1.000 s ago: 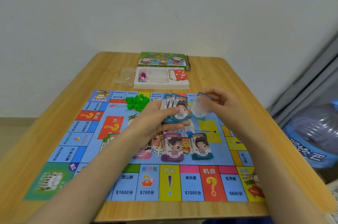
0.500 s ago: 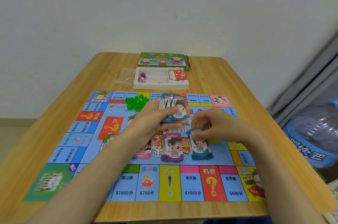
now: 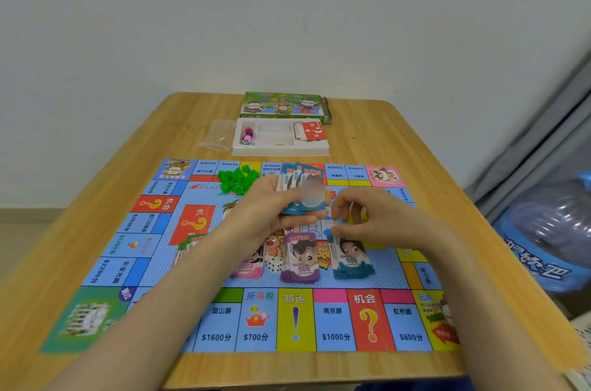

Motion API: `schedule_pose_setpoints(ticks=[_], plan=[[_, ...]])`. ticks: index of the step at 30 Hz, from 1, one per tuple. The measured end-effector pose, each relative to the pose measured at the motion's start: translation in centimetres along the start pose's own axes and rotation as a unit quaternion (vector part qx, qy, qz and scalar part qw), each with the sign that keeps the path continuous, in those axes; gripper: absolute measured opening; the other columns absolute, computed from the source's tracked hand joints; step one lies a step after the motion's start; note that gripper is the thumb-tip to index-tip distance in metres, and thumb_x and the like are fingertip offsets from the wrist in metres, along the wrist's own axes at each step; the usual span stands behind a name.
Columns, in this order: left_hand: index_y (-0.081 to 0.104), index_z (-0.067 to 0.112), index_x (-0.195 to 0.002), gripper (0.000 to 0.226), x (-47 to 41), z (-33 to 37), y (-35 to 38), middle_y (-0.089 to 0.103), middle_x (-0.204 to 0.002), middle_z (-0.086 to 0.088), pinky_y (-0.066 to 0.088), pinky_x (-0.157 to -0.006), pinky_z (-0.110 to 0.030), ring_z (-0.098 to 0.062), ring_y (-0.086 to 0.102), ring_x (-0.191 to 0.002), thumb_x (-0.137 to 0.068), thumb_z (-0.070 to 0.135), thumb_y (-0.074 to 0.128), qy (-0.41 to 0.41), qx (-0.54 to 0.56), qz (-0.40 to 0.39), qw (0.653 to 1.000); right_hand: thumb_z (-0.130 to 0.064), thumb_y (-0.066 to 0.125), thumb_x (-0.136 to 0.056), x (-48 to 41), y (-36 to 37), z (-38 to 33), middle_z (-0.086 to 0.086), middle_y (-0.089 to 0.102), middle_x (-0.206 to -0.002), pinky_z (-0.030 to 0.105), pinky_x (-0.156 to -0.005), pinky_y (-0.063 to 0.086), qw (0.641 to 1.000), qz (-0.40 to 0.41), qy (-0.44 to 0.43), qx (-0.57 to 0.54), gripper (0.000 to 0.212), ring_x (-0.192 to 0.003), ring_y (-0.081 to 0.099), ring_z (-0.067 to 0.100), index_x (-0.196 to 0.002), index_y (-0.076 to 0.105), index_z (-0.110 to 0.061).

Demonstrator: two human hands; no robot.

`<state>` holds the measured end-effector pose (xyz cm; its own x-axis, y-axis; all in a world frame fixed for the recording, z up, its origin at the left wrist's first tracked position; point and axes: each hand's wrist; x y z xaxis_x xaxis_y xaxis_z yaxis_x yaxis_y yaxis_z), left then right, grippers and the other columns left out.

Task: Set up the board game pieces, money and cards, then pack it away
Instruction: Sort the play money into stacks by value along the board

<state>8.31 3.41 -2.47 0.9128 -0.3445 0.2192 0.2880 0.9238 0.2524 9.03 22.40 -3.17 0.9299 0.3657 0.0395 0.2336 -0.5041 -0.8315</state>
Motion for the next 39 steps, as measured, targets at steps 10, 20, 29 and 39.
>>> schedule_pose_setpoints(ticks=[10, 20, 29, 39], plan=[[0.059, 0.005, -0.1, 0.008, 0.0, -0.1, 0.0, 0.074, -0.077, -0.008, 0.057, -0.056, -0.019, -0.02, 0.072, -0.067, -0.092, 0.004, 0.057, 0.002, -0.005, -0.013, 1.0, -0.02, 0.058, -0.091, -0.1, -0.2, -0.1, -0.006, 0.06, -0.077, 0.015, -0.061, 0.042, 0.998, 0.043, -0.015, -0.054, 0.009, -0.067, 0.05, 0.001, -0.084, 0.062, -0.019], [0.063, 0.01, -0.1, 0.013, 0.2, -0.4, 0.3, 0.075, -0.085, -0.006, 0.056, -0.053, -0.019, -0.021, 0.072, -0.068, -0.089, 0.003, 0.06, -0.007, -0.051, -0.053, 0.997, -0.014, 0.07, -0.082, -0.7, 0.4, -0.8, 0.006, 0.056, -0.075, 0.032, -0.064, 0.048, 0.967, 0.149, -0.054, -0.197, 0.02, -0.065, 0.053, 0.015, -0.096, 0.058, -0.021], [0.06, 0.005, -0.098, 0.009, 0.0, -0.3, 0.4, 0.075, -0.081, -0.007, 0.059, -0.059, -0.024, -0.02, 0.072, -0.074, -0.093, 0.002, 0.053, -0.008, 0.003, -0.038, 0.999, -0.007, 0.063, -0.088, -0.8, 0.4, -0.7, 0.017, 0.067, -0.084, 0.036, -0.065, 0.051, 0.965, 0.208, -0.061, -0.148, 0.021, -0.068, 0.058, 0.025, -0.093, 0.06, -0.027], [0.057, 0.003, -0.105, 0.014, -0.3, 0.0, -0.1, 0.074, -0.09, -0.013, 0.059, -0.06, -0.023, -0.024, 0.073, -0.081, -0.097, 0.003, 0.046, 0.032, 0.035, -0.004, 0.999, -0.013, 0.056, -0.093, 0.0, -1.3, -0.1, 0.014, 0.062, -0.07, 0.033, -0.065, 0.05, 0.991, 0.032, -0.01, -0.126, 0.01, -0.068, 0.06, 0.018, -0.091, 0.063, -0.021]])
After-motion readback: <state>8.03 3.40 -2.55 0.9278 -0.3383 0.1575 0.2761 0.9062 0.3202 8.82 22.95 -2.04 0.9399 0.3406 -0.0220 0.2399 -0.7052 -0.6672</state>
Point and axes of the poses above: each hand's wrist, its own x-axis away from the middle knuckle, its own y-axis out of the palm, z = x × y
